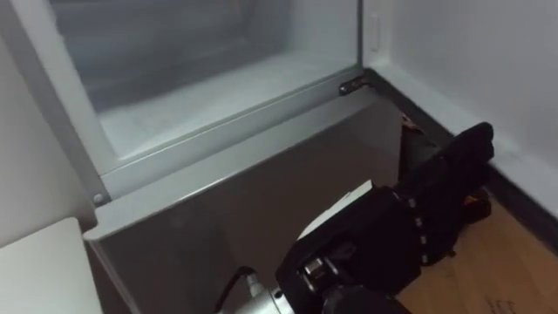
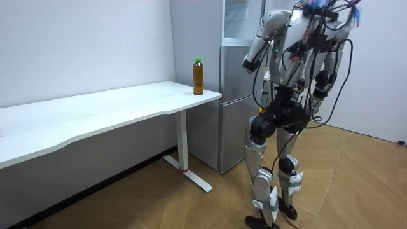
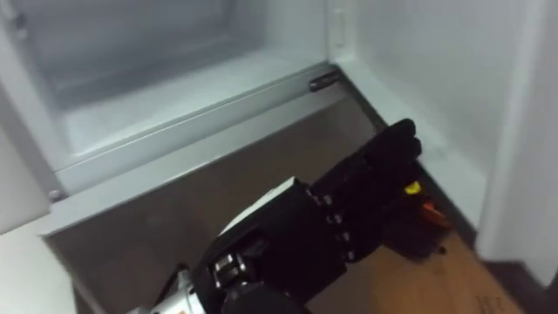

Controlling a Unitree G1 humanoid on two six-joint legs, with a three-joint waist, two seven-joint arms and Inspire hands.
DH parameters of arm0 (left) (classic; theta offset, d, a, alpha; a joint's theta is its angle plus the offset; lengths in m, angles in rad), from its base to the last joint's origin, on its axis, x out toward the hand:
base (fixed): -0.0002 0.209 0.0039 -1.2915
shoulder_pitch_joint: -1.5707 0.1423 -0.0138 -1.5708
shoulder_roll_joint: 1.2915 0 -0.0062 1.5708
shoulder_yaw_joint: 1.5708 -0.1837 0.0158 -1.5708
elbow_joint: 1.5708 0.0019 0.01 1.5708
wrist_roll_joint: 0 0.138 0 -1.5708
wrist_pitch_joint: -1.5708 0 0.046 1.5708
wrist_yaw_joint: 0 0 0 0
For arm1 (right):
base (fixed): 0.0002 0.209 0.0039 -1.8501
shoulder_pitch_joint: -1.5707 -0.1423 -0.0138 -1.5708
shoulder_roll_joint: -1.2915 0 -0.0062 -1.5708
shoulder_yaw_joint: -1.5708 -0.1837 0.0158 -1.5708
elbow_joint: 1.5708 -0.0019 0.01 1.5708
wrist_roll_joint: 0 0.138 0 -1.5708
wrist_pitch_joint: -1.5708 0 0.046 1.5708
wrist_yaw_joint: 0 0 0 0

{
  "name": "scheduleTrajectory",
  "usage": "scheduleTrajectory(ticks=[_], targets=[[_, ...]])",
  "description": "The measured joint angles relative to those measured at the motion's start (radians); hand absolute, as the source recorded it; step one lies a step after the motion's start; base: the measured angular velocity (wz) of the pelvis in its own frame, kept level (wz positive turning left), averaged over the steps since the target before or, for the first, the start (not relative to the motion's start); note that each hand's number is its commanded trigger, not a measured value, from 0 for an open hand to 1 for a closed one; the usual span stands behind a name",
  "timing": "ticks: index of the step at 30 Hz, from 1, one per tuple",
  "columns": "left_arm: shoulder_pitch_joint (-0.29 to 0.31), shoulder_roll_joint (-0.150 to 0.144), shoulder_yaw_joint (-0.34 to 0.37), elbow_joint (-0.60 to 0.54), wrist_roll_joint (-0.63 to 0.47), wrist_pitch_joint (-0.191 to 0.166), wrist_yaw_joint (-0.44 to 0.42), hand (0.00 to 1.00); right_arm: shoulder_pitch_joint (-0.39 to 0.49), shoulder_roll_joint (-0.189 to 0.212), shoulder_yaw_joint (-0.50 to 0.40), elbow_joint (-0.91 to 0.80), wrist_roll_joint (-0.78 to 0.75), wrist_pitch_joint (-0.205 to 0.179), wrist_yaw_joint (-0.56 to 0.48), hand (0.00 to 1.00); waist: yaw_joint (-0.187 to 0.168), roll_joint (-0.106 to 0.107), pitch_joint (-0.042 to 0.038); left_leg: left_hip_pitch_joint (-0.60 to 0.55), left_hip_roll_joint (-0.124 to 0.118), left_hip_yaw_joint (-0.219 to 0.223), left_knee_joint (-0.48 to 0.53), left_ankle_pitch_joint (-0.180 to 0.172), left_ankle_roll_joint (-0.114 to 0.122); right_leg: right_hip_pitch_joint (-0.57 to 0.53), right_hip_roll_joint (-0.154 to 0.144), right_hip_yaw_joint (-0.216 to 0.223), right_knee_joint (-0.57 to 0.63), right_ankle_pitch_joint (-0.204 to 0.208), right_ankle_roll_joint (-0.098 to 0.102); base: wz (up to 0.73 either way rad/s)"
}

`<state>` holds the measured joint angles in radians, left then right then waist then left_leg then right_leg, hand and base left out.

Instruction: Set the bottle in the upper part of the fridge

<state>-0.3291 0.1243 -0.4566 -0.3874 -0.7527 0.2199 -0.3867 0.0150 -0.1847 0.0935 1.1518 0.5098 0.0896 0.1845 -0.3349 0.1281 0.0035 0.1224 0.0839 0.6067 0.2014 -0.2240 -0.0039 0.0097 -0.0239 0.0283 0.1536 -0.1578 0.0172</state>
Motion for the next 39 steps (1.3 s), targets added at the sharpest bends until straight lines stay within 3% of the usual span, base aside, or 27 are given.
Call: scheduleTrajectory(ticks=[6, 14, 17, 23, 26, 31, 35, 39], targets=[[-0.053, -0.014, -0.042, 0.066, -0.008, 0.018, 0.002, 0.0, -0.008, -0.017, -0.004, 0.005, 0.001, 0.0, -0.024, 0.0, -0.053, -0.001, 0.0012, 0.009, 0.025, 0.027, 0.009, -0.011, -0.021, -0.008, 0.021, 0.001, 0.001, 0.007, -0.012, -0.26], [-0.131, -0.018, -0.056, 0.116, -0.022, 0.041, 0.002, 0.0, -0.009, -0.018, -0.01, 0.01, 0.0, 0.023, -0.03, 0.0, -0.068, -0.002, 0.0022, 0.028, 0.052, 0.078, 0.022, -0.009, -0.038, -0.014, 0.044, 0.003, -0.002, 0.016, -0.028, -0.27], [-0.156, -0.019, -0.057, 0.116, -0.023, 0.059, 0.005, 0.0, -0.014, -0.018, -0.009, 0.002, 0.0, 0.036, -0.029, 0.0, -0.075, -0.002, 0.0024, 0.028, 0.06, 0.085, 0.023, -0.005, -0.044, -0.023, 0.046, 0.004, 0.0, 0.021, -0.036, -0.23], [-0.173, -0.022, -0.058, 0.116, -0.022, 0.06, 0.024, 0.0, -0.014, -0.024, -0.006, 0.003, 0.003, 0.037, -0.03, 0.0, -0.075, -0.005, 0.0051, 0.011, 0.08, 0.091, 0.039, -0.005, -0.057, -0.029, 0.058, -0.019, -0.002, 0.028, -0.049, -0.07], [-0.173, -0.021, -0.058, 0.113, -0.021, 0.06, 0.028, 0.0, -0.013, -0.027, -0.006, 0.01, 0.015, 0.036, -0.029, 0.0, -0.072, -0.009, 0.0085, 0.003, 0.084, 0.069, 0.036, -0.005, -0.058, -0.029, 0.057, -0.052, -0.003, 0.026, -0.054, 0.23], [-0.173, -0.018, -0.054, 0.107, -0.024, 0.06, 0.056, 0.0, -0.012, -0.033, -0.006, 0.005, 0.06, 0.035, -0.03, 0.0, -0.062, -0.008, 0.0076, -0.041, 0.08, 0.008, 0.036, -0.001, -0.063, -0.039, 0.042, -0.127, -0.002, 0.024, -0.056, 0.41], [-0.173, -0.01, -0.009, 0.066, -0.028, 0.058, 0.07, 0.0, -0.006, -0.032, -0.006, -0.003, 0.062, 0.033, -0.03, 0.0, -0.003, -0.008, 0.0075, -0.058, 0.075, -0.047, 0.024, 0.002, -0.068, -0.036, 0.034, -0.188, -0.001, 0.024, -0.056, 0.43], [-0.169, 0.008, 0.045, 0.006, -0.021, 0.045, 0.078, 0.0, -0.009, -0.03, -0.012, 0.015, 0.032, 0.02, -0.029, 0.0, 0.039, -0.013, 0.0093, -0.081, 0.054, -0.144, 0.009, 0.019, -0.063, -0.013, 0.009, -0.282, -0.003, 0.018, -0.048, 0.7]])
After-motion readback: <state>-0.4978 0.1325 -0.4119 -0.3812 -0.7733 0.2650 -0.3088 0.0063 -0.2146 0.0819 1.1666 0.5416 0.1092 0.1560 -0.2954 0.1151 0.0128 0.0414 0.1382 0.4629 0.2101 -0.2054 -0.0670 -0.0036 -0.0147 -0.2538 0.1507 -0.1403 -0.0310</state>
